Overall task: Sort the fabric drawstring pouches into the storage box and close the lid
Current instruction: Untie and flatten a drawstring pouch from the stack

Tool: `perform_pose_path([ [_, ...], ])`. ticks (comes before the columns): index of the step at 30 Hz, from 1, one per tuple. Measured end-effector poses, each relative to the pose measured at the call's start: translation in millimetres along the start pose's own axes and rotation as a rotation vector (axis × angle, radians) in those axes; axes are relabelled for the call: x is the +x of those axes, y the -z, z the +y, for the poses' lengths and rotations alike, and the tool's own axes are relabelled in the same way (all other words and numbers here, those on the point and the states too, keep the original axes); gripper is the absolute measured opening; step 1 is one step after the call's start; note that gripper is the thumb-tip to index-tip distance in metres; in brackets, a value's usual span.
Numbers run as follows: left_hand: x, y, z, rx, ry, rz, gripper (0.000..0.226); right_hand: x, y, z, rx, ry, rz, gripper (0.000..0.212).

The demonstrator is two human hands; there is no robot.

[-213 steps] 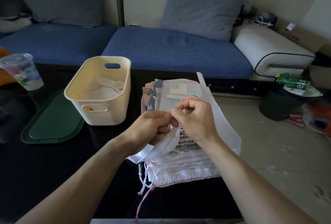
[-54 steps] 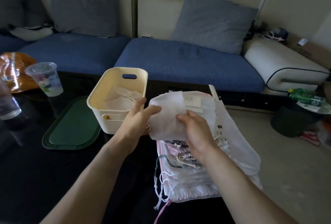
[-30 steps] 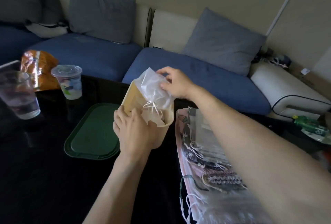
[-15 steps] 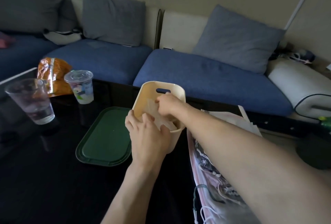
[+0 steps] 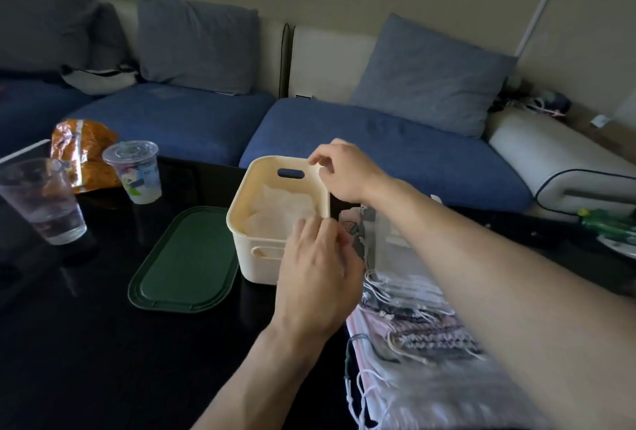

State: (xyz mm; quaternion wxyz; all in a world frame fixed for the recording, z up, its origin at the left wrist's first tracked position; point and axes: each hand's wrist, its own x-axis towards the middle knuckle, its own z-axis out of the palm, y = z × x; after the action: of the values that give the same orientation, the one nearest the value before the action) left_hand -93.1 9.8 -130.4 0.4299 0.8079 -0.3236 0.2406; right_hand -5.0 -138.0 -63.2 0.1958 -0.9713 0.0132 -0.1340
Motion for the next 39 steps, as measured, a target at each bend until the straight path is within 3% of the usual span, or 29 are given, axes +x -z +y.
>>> perform_pose_path([
  [3,-11.7,-19.2,-1.5,0.005,-0.048,-0.237,0.01,-41.7,21.0,23.6,-0.017,-0.036,0.063,0.027],
  [8,-26.8,-45.1,0.1,0.12,-0.032,-0.596,0.034,-122.4,37.5,72.2,-0.073,-0.215,-0.061,0.016],
  [12,-30.9,-60.7,6.7,0.177,-0.074,-0.738,0.049,-177.8,20.4,111.3,-0.091,-0.388,-0.16,0.016],
  [14,-32.1,-67.3,11.1,0.198,-0.095,-0.783,0.049,-198.4,9.4,124.5,-0.102,-0.452,-0.203,0.033],
  [16,-32.8,-70.0,13.4,0.218,-0.104,-0.792,0.047,-210.7,-2.2,133.4,-0.093,-0.472,-0.212,0.04],
  [21,-35.2,-67.6,12.5,0.197,-0.096,-0.785,0.047,-214.0,-15.7,138.5,-0.07,-0.478,-0.012,0.016],
  [24,-31.6,-65.0,9.8,0.17,-0.094,-0.642,0.047,-210.8,-9.2,129.2,-0.022,-0.447,0.094,0.009],
  [27,-27.2,-64.9,8.9,0.108,-0.078,-0.475,0.06,-209.6,6.4,115.2,0.039,-0.392,0.2,0.009],
  [30,-21.1,-64.5,8.5,0.062,-0.052,-0.393,0.08,-212.6,18.0,103.2,0.042,-0.327,0.145,0.01],
  [33,-14.7,-64.6,8.8,0.058,-0.076,-0.326,0.085,-219.1,18.5,101.7,0.03,-0.312,0.061,0.014],
  [34,-13.6,-64.6,8.6,0.061,-0.077,-0.325,0.079,-220.9,18.0,102.6,0.038,-0.319,0.044,0.015],
  [37,-14.8,-64.7,7.4,0.104,-0.091,-0.408,0.03,-227.2,13.5,108.8,0.068,-0.344,0.007,0.017],
  [39,-18.4,-64.5,5.1,0.098,-0.074,-0.493,0.016,-230.4,9.4,113.6,0.091,-0.363,-0.035,0.018],
])
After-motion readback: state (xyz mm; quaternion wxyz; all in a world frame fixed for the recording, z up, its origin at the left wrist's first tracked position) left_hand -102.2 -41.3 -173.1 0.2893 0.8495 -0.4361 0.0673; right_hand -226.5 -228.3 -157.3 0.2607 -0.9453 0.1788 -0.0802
